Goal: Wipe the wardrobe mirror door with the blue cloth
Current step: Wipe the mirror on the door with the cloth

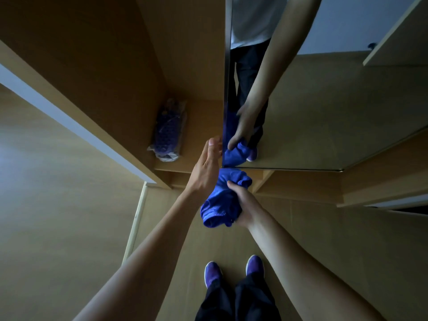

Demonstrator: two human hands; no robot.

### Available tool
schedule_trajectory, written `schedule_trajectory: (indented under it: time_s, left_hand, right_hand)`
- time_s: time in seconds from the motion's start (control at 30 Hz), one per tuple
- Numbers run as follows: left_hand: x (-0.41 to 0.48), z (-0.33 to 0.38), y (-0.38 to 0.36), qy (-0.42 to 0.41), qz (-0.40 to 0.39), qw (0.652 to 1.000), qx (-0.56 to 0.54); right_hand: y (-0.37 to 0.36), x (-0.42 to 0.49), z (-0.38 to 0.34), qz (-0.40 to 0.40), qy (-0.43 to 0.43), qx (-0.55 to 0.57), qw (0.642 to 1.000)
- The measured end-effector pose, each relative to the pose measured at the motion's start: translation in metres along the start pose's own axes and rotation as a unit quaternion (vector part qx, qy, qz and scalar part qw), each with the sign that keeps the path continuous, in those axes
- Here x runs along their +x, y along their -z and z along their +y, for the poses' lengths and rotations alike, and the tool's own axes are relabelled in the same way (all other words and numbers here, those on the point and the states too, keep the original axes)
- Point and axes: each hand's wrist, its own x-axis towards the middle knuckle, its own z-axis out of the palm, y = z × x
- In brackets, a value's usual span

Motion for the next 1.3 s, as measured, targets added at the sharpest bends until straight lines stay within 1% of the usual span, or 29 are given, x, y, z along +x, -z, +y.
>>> schedule_trajectory:
  time_s: [0.07, 0.27, 0.53, 0.67, 0.8, 0.87, 0.93, 1.0, 1.1, 1.2, 1.3]
  left_hand:
    - [0.002, -0.002, 0.0, -0.003, 0.002, 1.0, 0.0]
    - [0.002, -0.004, 0.0, -0.011, 0.008, 1.0, 0.003]
    - [0.003, -0.004, -0.001, -0.01, 0.019, 1.0, 0.004]
    - [0.002, -0.006, -0.001, -0.008, 0.027, 1.0, 0.003]
    - [0.0, -0.009, -0.004, -0.003, 0.039, 0.999, 0.001]
    - [0.001, -0.01, -0.005, -0.004, 0.039, 0.999, -0.002]
    - [0.002, -0.011, -0.005, -0.006, 0.033, 0.999, -0.006]
    - [0.003, -0.012, -0.003, -0.009, 0.021, 1.0, 0.001]
    - [0.006, -0.01, 0.001, -0.002, 0.006, 1.0, 0.015]
    - [0.009, -0.008, 0.001, 0.004, -0.001, 1.0, 0.023]
    - [0.009, -0.01, -0.004, -0.001, 0.016, 0.999, 0.031]
  right_hand:
    - [-0.008, 0.001, -0.004, 0.011, 0.004, -0.007, 1.0]
    - [-0.012, 0.008, -0.013, 0.096, 0.032, -0.037, 0.994]
    - [0.034, -0.001, -0.028, 0.179, 0.085, -0.002, 0.98]
    - [0.063, -0.016, -0.039, 0.198, 0.118, 0.009, 0.973]
    - [0.057, -0.018, -0.039, 0.221, 0.136, 0.003, 0.966]
    - [0.042, -0.014, -0.034, 0.221, 0.142, -0.006, 0.965]
    - [0.023, -0.007, -0.027, 0.2, 0.143, -0.013, 0.969]
    - [0.001, -0.002, -0.02, 0.17, 0.13, -0.024, 0.977]
    - [-0.021, 0.006, -0.014, 0.154, 0.109, -0.024, 0.982]
    - [-0.023, 0.007, -0.017, 0.14, 0.11, -0.018, 0.984]
    - [-0.007, 0.002, -0.026, 0.157, 0.119, -0.022, 0.98]
